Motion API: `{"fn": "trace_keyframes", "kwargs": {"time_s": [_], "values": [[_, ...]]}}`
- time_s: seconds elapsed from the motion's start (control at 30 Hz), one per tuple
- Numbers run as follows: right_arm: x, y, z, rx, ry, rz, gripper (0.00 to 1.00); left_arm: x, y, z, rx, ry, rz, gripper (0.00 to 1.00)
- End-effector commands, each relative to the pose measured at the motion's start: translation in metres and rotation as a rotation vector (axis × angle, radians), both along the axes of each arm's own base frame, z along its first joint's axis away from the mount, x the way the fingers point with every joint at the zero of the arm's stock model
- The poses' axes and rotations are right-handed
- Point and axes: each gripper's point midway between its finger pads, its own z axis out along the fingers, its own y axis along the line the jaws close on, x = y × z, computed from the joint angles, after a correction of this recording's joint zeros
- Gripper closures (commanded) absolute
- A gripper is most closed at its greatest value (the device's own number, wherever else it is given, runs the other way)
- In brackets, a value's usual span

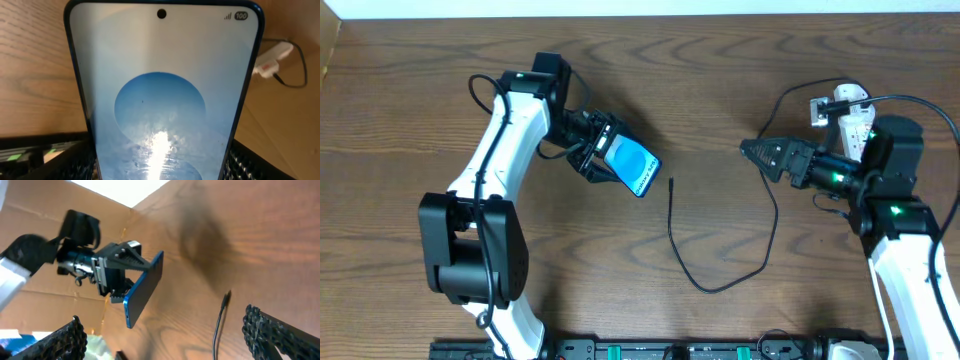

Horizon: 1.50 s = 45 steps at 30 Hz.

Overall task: Plug charger to phone and switch on socket
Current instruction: 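Move the right gripper from rest toward the black cable, then move the right gripper to the phone's right edge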

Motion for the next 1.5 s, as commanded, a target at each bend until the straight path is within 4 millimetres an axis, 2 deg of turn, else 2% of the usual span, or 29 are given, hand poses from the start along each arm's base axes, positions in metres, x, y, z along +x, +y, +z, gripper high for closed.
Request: {"fn": "trace_keyframes", "kwargs": {"time_s": [0.0, 0.13, 0.27, 0.5, 0.73, 1.07, 1.37, 1.47], "values": [[0.000, 0.007, -0.001, 0.038, 0.064, 0.017, 0.01, -0.001, -0.006, 0.007, 0.027, -0.009, 0.016, 0.92], [0.000, 0.007, -0.011, 0.041, 0.115, 0.015, 0.01, 0.002, -0.015, 0.006, 0.035, -0.018, 0.020, 0.92], [-0.004, 0.008, -0.017, 0.039, 0.151, 0.016, 0.01, 0.007, -0.015, -0.001, 0.100, 0.003, 0.078, 0.93], [-0.007, 0.021, -0.022, 0.004, 0.152, 0.034, 0.02, 0.007, -0.021, -0.004, 0.136, 0.095, 0.194, 0.92], [-0.009, 0.039, -0.034, -0.055, 0.200, -0.002, 0.02, 0.008, -0.037, -0.002, 0.129, 0.120, 0.230, 0.93], [-0.015, 0.062, -0.046, -0.146, 0.207, -0.022, 0.02, -0.005, -0.064, -0.001, 0.130, 0.155, 0.219, 0.93], [-0.022, 0.077, -0.051, -0.185, 0.204, -0.015, 0.14, -0.024, -0.090, 0.006, 0.084, 0.213, 0.177, 0.93], [-0.022, 0.077, -0.052, -0.195, 0.209, -0.029, 0.15, -0.029, -0.097, 0.010, 0.057, 0.233, 0.160, 0.92]]}}
